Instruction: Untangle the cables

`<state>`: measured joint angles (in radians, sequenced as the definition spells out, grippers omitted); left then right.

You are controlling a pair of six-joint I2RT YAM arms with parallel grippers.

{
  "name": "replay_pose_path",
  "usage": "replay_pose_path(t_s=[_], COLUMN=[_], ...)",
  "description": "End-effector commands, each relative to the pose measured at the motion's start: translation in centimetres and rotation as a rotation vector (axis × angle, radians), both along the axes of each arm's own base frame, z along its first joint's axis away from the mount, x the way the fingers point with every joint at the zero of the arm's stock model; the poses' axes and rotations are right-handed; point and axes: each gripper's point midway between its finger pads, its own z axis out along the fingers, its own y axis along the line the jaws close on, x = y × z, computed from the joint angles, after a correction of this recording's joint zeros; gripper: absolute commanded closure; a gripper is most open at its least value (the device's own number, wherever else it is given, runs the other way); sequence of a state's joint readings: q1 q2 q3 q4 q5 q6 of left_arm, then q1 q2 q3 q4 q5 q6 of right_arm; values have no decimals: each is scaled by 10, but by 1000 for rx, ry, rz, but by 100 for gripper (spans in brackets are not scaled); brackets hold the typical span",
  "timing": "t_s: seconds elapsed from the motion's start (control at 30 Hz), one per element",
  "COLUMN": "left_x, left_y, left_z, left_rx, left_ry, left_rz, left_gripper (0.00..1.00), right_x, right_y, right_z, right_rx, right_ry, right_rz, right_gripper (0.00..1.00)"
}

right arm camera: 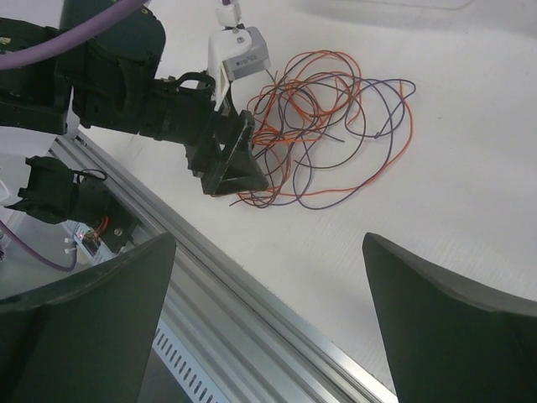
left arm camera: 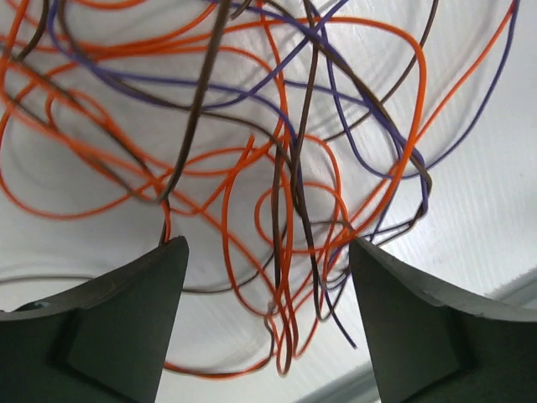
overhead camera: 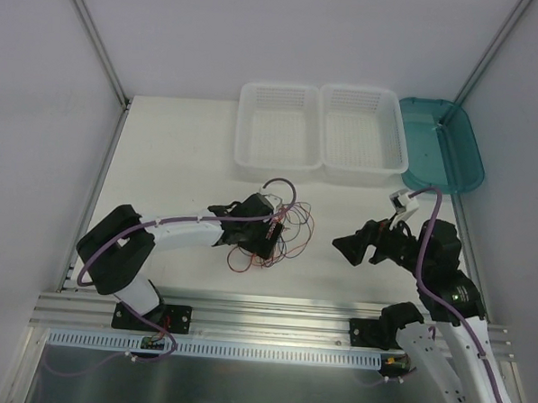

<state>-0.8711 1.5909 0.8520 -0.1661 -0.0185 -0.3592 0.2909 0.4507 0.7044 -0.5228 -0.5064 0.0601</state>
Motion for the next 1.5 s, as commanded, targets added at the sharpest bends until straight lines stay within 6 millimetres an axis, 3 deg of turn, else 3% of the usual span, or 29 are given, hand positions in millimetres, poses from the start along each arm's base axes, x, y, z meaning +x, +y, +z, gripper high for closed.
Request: replay_pose_path(t_s=[0.0,0.13,0.27,0.47,0.7,1.13,1.47], left_x=[-3,-5,-3,7,22,4,-9], left_y=[4,11,21,48,107,142,164], left_z=[30,60,93,118,134,157,175], left_rx=[-71,-145,-223,-336,-367,-385,-372], left_ry=[-43,-88,-128,-113,-167,-266,-444], left_rz=[66,118,167,243,392,442,424], left_gripper=[20,1,1,1,1,1,1], right_x=[9,11,13,16,19,32,40], right_y=[11,19,29,42,61,89,100], right_z=[9,9,5,3,-8,-45,-94], right_rx=[2,-25,-69,-138,-238,-412,-509], right_ry=[-39,-61,-56,-66,-60,-12,55], right_rz=[18,18,33,42,50,18,3], right_gripper=[1,0,0,0,1,0,5])
